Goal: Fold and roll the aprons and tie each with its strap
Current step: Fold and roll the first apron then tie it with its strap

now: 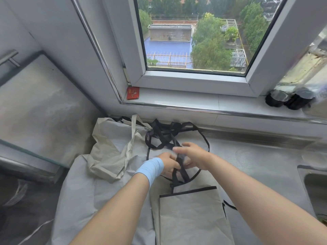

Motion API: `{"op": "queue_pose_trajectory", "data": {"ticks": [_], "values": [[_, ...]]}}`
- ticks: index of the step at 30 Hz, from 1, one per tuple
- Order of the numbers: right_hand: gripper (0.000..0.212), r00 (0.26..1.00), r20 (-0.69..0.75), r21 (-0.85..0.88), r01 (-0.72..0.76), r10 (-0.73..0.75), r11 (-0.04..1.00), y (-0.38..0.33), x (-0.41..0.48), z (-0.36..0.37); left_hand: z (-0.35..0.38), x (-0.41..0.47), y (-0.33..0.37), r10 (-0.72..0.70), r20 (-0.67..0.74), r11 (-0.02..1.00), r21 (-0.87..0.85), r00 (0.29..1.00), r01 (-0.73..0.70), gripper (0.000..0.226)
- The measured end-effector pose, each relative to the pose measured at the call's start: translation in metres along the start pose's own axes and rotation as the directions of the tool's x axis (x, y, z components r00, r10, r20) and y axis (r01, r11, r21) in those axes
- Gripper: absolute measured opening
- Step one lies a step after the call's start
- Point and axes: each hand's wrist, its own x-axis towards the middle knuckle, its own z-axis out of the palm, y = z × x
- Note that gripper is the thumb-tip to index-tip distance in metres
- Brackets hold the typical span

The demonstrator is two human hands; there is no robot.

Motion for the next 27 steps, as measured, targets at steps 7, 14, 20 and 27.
{"op": "queue_pose_trajectory", "data": {"ticks": [7,14,20,27], "values": [[0.094,0.991,0.106,-0.327,-0.043,0.082,0.944,0.014,-0.003,-0.007,-0.009,0.005,-0.007,0.053,-0.34,0.996,-0.044,0.939,-0.072,0.035],[0.034,0.887,-0.419,-0.21,0.116,-0.197,0.971,0.013,0.006,-0.02,-0.031,0.0,-0.012,-0.012,-0.657,0.995,-0.085,0.754,-0.058,0.03],[0.028,0.863,-0.41,-0.471,0.076,-0.294,0.879,0.02,-0.026,-0.053,-0.01,-0.013,-0.002,0.282,-0.684,0.952,0.289,0.673,-0.106,0.034],[0.028,0.971,-0.239,-0.787,-0.193,0.0,0.586,0.091,-0.088,-0.08,0.079,-0.026,0.0,0.359,-0.063,0.774,0.577,0.931,-0.26,0.03]]}}
